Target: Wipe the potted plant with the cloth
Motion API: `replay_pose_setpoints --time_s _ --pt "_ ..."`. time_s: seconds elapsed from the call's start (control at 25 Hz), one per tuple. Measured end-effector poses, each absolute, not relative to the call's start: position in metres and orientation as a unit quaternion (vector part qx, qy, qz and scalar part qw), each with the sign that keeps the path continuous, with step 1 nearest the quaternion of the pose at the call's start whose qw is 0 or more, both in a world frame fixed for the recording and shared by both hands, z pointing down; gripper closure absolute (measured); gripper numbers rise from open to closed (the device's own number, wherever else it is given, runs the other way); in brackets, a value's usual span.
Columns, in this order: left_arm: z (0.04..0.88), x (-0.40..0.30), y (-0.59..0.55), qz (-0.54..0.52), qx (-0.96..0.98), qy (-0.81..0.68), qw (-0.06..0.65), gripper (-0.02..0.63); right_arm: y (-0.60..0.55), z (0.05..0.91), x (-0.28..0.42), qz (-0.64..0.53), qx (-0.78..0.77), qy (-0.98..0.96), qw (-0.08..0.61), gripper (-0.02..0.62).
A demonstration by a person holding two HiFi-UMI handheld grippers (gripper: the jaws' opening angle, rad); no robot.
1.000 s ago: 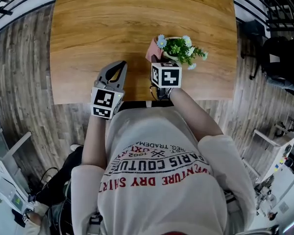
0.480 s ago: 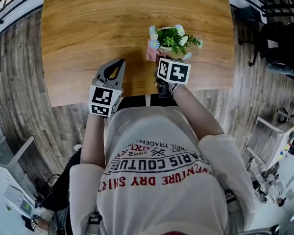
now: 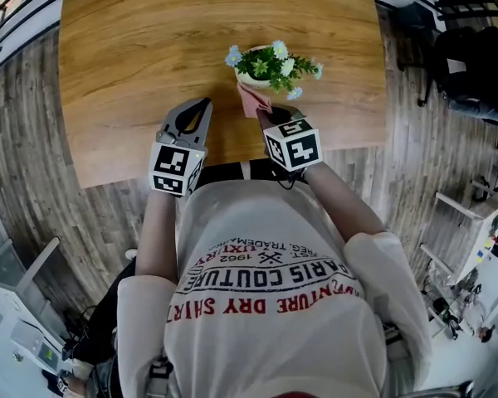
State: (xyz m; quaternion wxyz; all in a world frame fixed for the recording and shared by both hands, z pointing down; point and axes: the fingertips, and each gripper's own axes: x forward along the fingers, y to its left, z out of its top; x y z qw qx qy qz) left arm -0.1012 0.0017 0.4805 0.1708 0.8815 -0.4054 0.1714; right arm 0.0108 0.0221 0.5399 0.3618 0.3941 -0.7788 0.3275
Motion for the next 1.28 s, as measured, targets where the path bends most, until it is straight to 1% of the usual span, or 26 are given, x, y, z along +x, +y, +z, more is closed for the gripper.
replay_pose_setpoints --time_s 0.16,0.44,0.6,0.64,0.68,0.76,0.8,0.88,1.0,1.12,1.28 --pt "0.472 -0.101 -0.006 0.164 0.869 -0.439 0.161 0.589 0.016 0.5 0.002 0.251 0.357 -0.828 0.353 0.558" --pt "0.464 -0.099 -0.007 0.172 0.848 -0.477 0.154 0.586 -0.014 0.425 -0.01 0.191 0.328 -0.881 0.282 0.558" --pt "0.472 -0.086 -0.008 0.181 0.849 -0.471 0.158 0.58 -0.043 0.389 0.008 0.144 0.338 -0.895 0.251 0.558" --pt "0.475 -0.081 -0.009 0.183 0.85 -0.468 0.158 0.57 -0.052 0.381 0.015 0.128 0.343 -0.897 0.246 0.558" --pt "0.478 -0.076 -0.01 0.184 0.851 -0.465 0.159 0.547 -0.06 0.375 0.023 0.11 0.349 -0.899 0.241 0.558" --pt "0.484 -0.064 -0.012 0.185 0.857 -0.454 0.158 0.479 -0.074 0.364 0.041 0.084 0.361 -0.9 0.229 0.558" --pt "0.487 -0.057 -0.013 0.185 0.862 -0.446 0.155 0.437 -0.08 0.36 0.05 0.077 0.366 -0.9 0.222 0.558" --pt "0.496 -0.044 -0.014 0.189 0.873 -0.425 0.144 0.328 -0.09 0.356 0.067 0.073 0.374 -0.9 0.211 0.558" --pt "0.505 -0.028 -0.021 0.199 0.889 -0.396 0.117 0.217 -0.102 0.356 0.087 0.074 0.378 -0.901 0.202 0.558" --pt "0.515 -0.02 -0.037 0.199 0.898 -0.379 0.101 0.152 -0.114 0.366 0.102 0.081 0.376 -0.901 0.199 0.558" --pt "0.53 -0.01 -0.053 0.216 0.912 -0.335 0.096 0.107 -0.124 0.388 0.115 0.099 0.375 -0.899 0.202 0.558"
